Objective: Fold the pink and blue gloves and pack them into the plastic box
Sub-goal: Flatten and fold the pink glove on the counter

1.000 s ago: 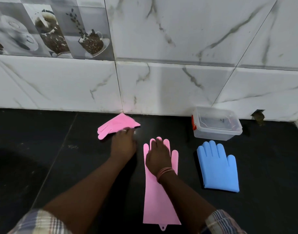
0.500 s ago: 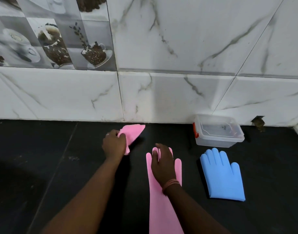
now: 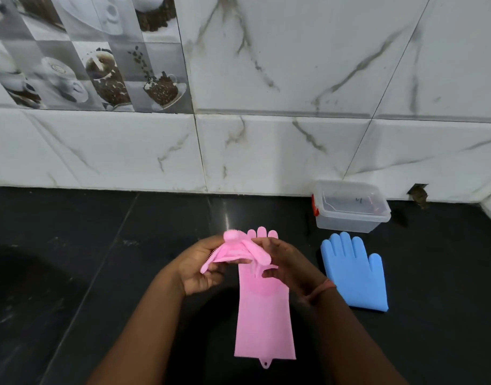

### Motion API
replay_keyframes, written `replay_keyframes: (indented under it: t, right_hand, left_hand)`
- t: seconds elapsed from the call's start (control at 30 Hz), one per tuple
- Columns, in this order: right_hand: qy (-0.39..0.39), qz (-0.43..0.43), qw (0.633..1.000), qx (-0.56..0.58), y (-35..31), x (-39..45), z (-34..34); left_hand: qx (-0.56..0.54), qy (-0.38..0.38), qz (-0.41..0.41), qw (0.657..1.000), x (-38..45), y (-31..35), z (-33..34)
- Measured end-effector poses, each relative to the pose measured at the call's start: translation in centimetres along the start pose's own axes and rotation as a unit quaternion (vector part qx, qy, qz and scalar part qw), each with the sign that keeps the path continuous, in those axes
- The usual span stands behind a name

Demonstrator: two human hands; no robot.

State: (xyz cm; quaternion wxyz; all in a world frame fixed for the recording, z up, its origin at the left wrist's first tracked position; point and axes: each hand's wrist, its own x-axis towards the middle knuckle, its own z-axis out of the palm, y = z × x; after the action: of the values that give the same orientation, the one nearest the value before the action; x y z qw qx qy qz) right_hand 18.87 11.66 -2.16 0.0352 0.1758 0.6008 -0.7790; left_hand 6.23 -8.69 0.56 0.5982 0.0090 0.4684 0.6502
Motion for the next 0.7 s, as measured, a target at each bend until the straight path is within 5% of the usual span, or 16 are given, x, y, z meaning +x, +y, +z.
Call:
replay_keyframes:
  t: [0.17,0.27,0.4,0.57,0.7]
  right_hand:
    - [-0.109,-0.05,0.973,-0.195,-0.3,-2.7,-2.7]
    - [-0.182,-0.052,0.982,-0.027,0.2,-3.1,-2.1]
    - [-0.008,-0.008,0.998,0.07,2.9,-3.3,-0.3]
    - [0.15,0.08,0.984,-0.049,5.5,-3.3,0.5]
    - [0.143,0.077,0.975,0.149,5.9,-3.3,1.4]
  left_hand:
    - [-0.016,-0.142,-0.067,0.987,-1.6,-0.4,-0.2]
    - [-0.101,-0.183,-0.084,0.974,-1.2,-1.6,-0.2]
    - [-0.11,-0.028,-0.076,0.991,0.5,-4.5,0.0]
    - [0.053,0.125,-0.03,0.99,2.7,-7.6,0.4]
    - [0.085,0.149,0.052,0.984,2.7,-8.1,0.4]
